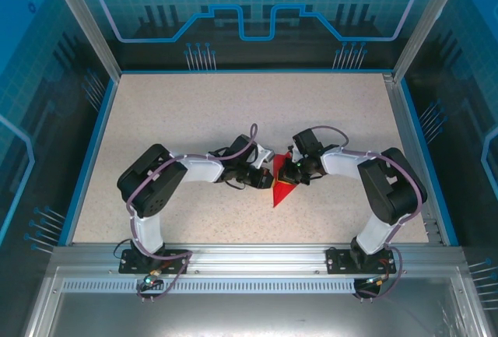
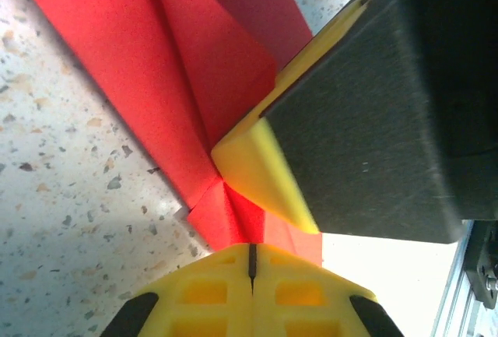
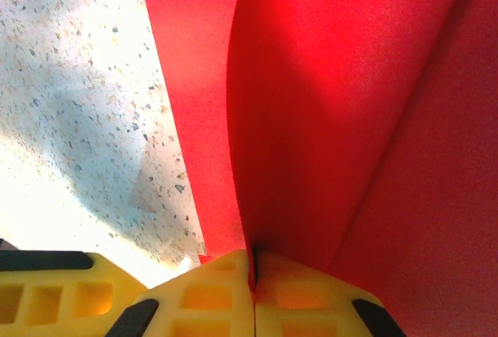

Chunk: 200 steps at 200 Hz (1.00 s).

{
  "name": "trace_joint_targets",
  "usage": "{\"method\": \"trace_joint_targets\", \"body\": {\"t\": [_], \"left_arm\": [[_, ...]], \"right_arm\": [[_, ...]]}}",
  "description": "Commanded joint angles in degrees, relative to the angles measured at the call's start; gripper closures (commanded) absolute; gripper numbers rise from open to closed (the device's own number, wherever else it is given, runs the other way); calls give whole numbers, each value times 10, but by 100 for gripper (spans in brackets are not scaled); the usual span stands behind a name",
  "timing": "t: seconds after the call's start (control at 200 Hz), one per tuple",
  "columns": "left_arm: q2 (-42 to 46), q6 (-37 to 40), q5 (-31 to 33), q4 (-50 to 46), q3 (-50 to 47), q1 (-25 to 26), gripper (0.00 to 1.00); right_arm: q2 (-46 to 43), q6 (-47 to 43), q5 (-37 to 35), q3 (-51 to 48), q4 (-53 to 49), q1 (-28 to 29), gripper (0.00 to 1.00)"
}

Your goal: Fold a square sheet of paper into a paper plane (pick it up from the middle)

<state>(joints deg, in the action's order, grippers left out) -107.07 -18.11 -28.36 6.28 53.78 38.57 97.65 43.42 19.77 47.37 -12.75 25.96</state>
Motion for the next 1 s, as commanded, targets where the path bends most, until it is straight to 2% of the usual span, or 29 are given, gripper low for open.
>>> {"method": "trace_joint_targets", "body": {"t": [0.0, 0.33, 0.635, 0.865, 0.995], "left_arm": [[21, -11, -13, -14, -10, -4, 96], [10, -6, -14, -27, -8, 9, 83], [-2, -3, -1, -39, -3, 30, 80], [-17, 8, 49, -68, 10, 37, 80], [-25, 8, 50, -68, 15, 40, 80]], "right_arm": [[15, -9, 0, 7, -12, 9, 94], [18, -4, 4, 3, -4, 9, 91], [24, 5, 14, -4, 12, 9, 91], [19, 5, 17, -5, 12, 9, 91], [14, 8, 21, -6, 14, 9, 90]]}}
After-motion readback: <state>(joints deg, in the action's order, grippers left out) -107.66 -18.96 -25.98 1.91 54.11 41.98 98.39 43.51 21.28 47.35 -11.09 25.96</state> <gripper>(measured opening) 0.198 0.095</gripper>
